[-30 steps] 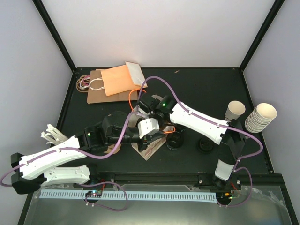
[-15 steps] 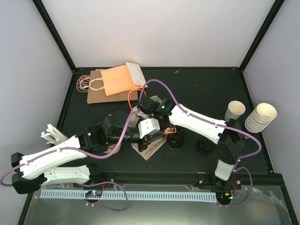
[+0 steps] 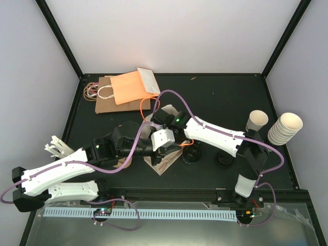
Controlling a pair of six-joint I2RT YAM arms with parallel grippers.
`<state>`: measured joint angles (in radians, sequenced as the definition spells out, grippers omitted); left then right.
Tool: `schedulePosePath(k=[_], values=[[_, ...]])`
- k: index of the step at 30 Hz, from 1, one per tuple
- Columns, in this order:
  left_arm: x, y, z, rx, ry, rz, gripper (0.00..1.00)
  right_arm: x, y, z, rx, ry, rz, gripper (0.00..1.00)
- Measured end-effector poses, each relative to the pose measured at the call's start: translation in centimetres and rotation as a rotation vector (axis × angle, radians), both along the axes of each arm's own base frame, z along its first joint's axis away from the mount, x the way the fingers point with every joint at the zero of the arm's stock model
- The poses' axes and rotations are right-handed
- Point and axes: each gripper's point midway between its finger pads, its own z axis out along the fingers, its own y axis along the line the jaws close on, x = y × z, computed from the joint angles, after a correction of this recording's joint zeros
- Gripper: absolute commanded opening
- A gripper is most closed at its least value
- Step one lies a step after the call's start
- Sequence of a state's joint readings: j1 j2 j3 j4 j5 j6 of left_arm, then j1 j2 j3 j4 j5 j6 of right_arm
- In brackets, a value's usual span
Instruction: Pack the takeout coffee
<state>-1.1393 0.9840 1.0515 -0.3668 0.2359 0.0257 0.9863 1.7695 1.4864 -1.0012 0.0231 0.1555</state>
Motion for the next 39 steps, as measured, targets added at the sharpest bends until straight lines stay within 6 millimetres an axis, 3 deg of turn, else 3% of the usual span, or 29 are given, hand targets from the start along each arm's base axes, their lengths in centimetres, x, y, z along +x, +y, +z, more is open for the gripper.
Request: schedulePosePath(k=[3,9,11,16,21,24,34,39], values=[[0.0,0.0,0.0,0.0,0.0,0.0,0.08,0.0,0.0,-0.2,0.0,0.001,-0.004,0.33],[0.4,0.2,0.6,-0.004,-0.011,0.025,0.55,0.0,0.0,-0.2,0.003,-0.001,-0.004,0.33],[0.5,0.5,0.9,-0.003,-0.011,0.041,0.61,0.0,0.1,-0.2,0.004,0.0,-0.004,0.33],[1.0,2.2,1.7,0.015,0.006,0.125,0.65,0.2,0.0,-0.2,0.007,-0.001,-0.008,0.33],[4.3,5.7,5.1,-0.015,0.046,0.34,0.63,0.1,0.1,-0.2,0.007,-0.002,-0.004,0.33],[6.3,8.1,5.7,-0.014,0.107,0.481,0.63,0.1,0.2,-0.2,0.008,-0.002,-0.003,0.33],[9.5,15.0,1.7,0.099,0.286,0.806,0.66,0.1,0.2,-0.2,0.008,-0.002,-0.003,0.33],[10.5,16.8,0.3,0.132,0.344,0.875,0.67,0.1,0.2,-0.2,0.009,-0.003,-0.003,0.33]])
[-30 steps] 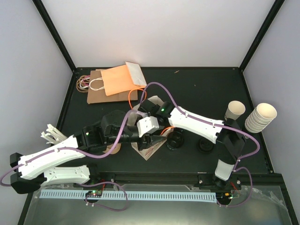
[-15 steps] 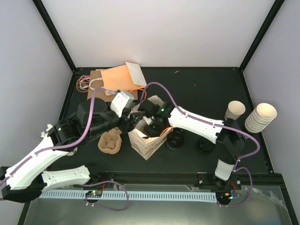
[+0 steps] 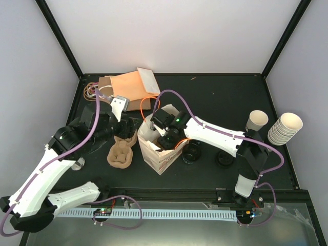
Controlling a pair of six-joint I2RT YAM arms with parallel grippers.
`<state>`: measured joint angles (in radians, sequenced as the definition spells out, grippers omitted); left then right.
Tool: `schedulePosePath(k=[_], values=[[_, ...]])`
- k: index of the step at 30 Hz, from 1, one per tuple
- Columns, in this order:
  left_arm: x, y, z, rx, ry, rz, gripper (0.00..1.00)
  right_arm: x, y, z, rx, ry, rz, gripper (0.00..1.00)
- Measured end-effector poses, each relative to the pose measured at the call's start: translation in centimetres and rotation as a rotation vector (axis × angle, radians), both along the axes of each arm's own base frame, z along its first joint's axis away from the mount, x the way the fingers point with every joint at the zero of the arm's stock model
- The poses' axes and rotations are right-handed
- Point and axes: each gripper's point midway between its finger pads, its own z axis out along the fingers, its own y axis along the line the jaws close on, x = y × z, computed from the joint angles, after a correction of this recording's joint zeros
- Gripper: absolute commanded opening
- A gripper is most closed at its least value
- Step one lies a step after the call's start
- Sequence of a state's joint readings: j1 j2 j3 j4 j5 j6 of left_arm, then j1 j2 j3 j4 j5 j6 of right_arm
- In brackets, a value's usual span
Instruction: Pack the takeout coffee
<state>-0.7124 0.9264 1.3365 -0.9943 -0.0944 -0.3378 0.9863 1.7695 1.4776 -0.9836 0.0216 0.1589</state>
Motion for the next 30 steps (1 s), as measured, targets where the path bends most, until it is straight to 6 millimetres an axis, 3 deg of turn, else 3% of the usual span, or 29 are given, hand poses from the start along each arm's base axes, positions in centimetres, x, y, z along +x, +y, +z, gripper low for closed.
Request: schedulePosePath(k=[11,20,23,26,30], values=[[1.9,-1.0,-2.3,-0.021,0.108,-0.022,0.62,0.0,0.0,0.0,0.001,0.0,0.001,0.33],[4.7,-1.6,-3.9,-0.023,0.13,-0.012,0.46,0.0,0.0,0.0,0.001,-0.001,0.001,0.33],[5.6,-2.0,-3.9,-0.034,0.124,-0.016,0.33,0.0,0.0,0.1,0.001,-0.001,0.001,0.33],[6.2,-2.4,-4.0,-0.038,0.118,-0.028,0.03,0.0,0.0,0.1,0.001,-0.001,0.003,0.33],[6.9,-2.6,-4.3,-0.024,0.11,-0.038,0.01,0.0,0.1,0.1,0.003,-0.004,0.005,0.33]])
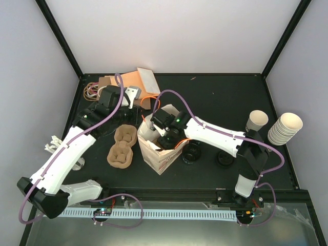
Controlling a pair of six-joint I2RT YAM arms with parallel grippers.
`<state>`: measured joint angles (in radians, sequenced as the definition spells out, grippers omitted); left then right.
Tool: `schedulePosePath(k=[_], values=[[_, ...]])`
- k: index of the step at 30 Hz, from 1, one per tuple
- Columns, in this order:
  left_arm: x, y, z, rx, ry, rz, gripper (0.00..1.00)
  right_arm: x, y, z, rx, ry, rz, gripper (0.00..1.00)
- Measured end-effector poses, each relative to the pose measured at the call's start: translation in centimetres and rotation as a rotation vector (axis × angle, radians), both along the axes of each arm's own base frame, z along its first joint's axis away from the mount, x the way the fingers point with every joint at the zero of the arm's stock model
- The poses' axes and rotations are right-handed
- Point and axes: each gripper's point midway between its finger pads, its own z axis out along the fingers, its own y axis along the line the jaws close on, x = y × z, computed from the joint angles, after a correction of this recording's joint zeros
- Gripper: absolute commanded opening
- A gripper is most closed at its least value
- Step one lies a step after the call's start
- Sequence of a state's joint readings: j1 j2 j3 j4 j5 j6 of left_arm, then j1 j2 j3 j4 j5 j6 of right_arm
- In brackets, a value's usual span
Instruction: Pack the takeout coffee
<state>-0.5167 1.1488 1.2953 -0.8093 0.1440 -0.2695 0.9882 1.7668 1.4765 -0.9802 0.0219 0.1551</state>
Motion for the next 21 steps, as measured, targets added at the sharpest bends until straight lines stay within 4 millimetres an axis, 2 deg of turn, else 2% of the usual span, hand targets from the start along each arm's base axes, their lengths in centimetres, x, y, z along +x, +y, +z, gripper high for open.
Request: schedulePosePath(k=[9,14,21], values=[[0.2,0.4,0.7,-0.001,-0.011,0.006,0.02,-0.3,0.0,-0.7,0.002,-0.001,0.005,0.33],[0.1,0.7,1.8,-0.004,-0.022,0.005,0.02,-0.1,0.4,-0.6,0.018,-0.012,0.007,0.33],[-0.3,1.4,1.4,0.009,0.012,0.01,0.02,-0.4,1.1,-0.7,0.024,-0.016,0.023,0.33]])
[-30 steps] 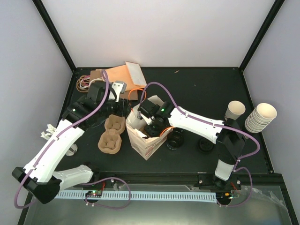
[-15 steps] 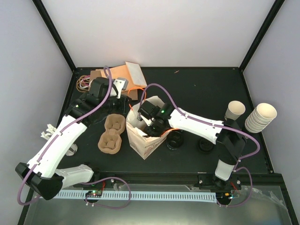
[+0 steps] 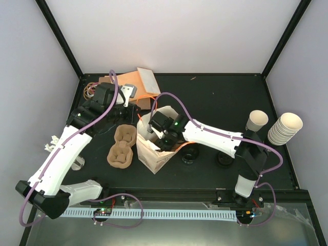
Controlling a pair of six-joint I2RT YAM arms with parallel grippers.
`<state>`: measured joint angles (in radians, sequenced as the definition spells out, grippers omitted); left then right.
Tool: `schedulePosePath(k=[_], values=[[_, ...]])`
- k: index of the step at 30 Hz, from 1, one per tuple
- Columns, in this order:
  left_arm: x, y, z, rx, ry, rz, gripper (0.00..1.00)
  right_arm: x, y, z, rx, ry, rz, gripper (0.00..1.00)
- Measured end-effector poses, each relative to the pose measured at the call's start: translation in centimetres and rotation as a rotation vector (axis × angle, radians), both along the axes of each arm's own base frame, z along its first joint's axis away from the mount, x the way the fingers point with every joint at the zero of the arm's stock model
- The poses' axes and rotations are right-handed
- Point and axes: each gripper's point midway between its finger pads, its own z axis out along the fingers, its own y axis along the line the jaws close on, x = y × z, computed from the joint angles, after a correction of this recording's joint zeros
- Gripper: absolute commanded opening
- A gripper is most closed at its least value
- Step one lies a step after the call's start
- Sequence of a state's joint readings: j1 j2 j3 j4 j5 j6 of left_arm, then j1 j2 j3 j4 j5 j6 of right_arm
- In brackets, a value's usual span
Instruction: Pack the takeout coffee
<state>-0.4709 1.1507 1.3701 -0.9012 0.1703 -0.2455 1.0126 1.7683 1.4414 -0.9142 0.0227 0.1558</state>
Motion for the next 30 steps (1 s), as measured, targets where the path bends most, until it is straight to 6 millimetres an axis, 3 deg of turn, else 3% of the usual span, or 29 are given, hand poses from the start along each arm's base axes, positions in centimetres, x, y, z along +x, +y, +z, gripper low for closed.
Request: schedulePosePath(k=[16,30], values=[[-0.4,2.2,-0.9,-0.02,0.047,0.045,0.02,0.2,1.6,-0.6,-0.005,-0.02,0.018,0.33],[-0.8,2.0,-1.1,-0.051,0.062,0.019,0.02,0.2,1.9,-2.1,-0.035,-0.013,0.031,0.33]])
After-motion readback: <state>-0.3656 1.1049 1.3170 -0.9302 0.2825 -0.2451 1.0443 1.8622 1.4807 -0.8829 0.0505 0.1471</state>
